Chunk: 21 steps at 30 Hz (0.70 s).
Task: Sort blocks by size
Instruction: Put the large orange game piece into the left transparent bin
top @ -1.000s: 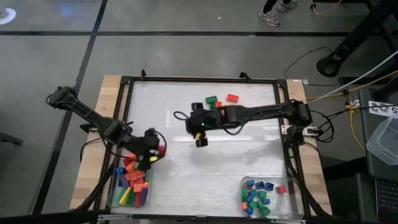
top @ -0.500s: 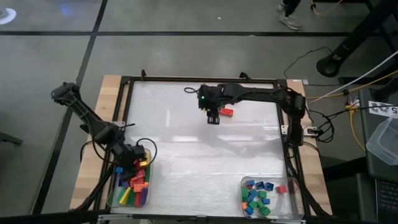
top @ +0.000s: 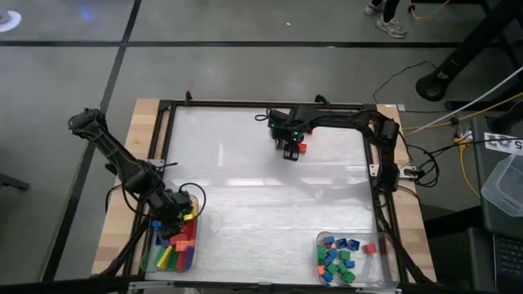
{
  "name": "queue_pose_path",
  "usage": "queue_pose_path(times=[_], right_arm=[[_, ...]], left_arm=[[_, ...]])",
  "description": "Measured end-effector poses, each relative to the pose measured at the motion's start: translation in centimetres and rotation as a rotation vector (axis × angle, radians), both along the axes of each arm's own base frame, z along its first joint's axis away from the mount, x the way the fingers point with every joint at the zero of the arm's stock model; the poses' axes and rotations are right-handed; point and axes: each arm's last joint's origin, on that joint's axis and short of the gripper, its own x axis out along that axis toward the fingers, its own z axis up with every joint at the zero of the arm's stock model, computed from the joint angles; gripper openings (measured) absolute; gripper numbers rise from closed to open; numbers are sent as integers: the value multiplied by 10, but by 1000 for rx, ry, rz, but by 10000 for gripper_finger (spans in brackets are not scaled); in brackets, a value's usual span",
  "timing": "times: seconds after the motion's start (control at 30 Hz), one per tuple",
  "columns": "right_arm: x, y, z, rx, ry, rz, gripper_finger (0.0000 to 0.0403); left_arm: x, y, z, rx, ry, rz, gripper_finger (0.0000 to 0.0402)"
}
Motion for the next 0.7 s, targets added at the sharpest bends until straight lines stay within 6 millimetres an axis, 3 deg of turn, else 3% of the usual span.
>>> queue_pose_path(times=[0.7], right_arm=[[-15,3,-36,-66,85,38,202]], left_arm=[[0,0,0,0,-1,-1,184]])
